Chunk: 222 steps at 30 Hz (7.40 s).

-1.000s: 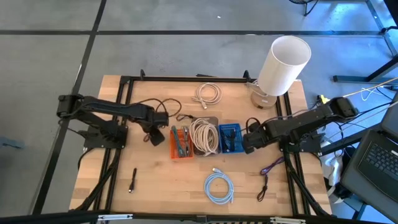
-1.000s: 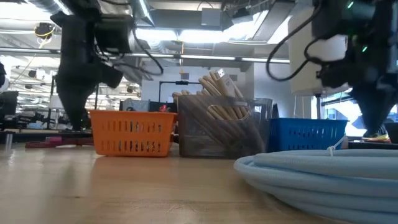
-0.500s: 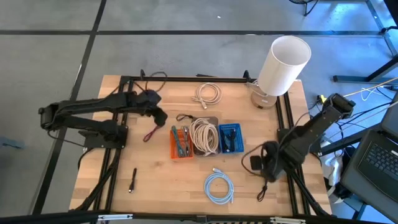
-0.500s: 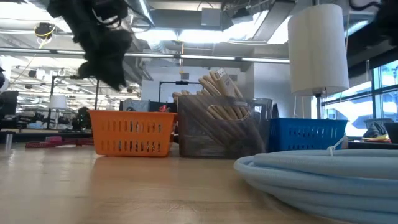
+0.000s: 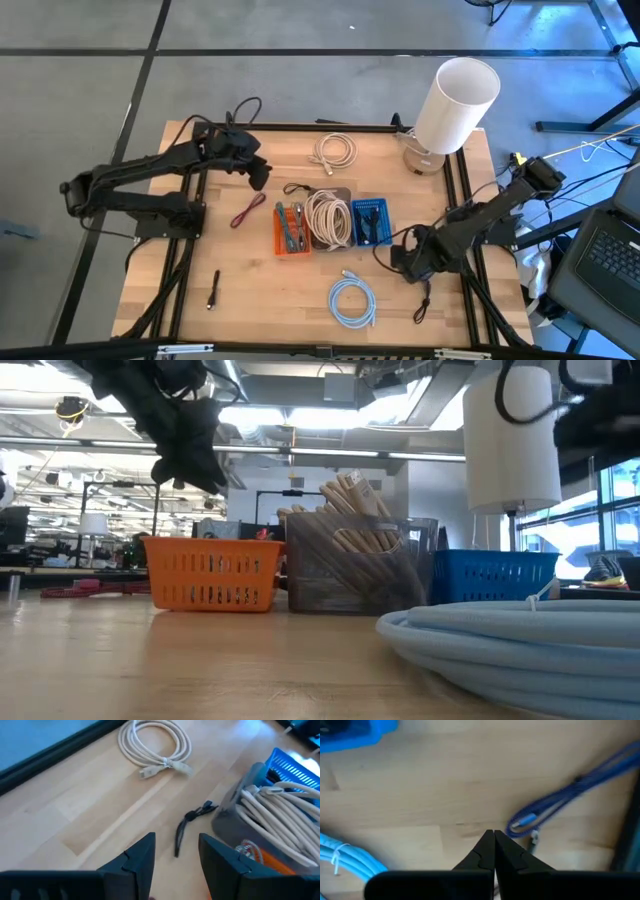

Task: Pick & Place USB Port
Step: Put the black and violet charger cable into the orange bin

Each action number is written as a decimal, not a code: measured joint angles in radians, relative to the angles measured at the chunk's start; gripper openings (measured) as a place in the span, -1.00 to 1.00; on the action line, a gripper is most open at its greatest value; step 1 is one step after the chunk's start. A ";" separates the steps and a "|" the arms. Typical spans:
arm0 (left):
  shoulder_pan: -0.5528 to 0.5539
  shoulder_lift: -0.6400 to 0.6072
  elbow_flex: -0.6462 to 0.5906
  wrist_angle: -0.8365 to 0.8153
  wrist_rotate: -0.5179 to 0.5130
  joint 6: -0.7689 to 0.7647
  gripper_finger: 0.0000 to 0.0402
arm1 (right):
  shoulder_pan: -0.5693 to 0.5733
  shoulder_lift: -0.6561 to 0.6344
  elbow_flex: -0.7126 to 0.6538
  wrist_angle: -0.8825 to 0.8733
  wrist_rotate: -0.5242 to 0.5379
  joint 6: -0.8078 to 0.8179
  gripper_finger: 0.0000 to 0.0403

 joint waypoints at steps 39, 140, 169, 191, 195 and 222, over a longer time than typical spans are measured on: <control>-0.066 0.000 0.000 0.317 -0.009 -0.291 -0.29 | 0.229 -0.014 -0.129 0.027 -0.102 -1.785 -0.98; -0.184 0.344 0.384 0.987 0.407 -0.151 -0.29 | -0.571 -0.015 0.594 0.633 0.233 -2.074 -0.92; -0.175 0.387 0.460 0.933 0.494 -0.134 -0.14 | -0.580 -0.059 0.596 0.642 0.240 -2.140 -0.92; -0.202 0.387 0.460 0.938 0.406 -0.066 -0.07 | -0.604 -0.059 0.594 0.691 0.200 -2.114 -0.92; -0.202 0.387 0.460 0.947 0.393 -0.064 -0.07 | -0.604 -0.050 0.594 0.691 0.200 -2.114 -0.92; -0.207 0.386 0.459 0.951 0.453 0.038 -0.97 | -0.604 -0.021 0.594 0.690 0.202 -2.114 -0.88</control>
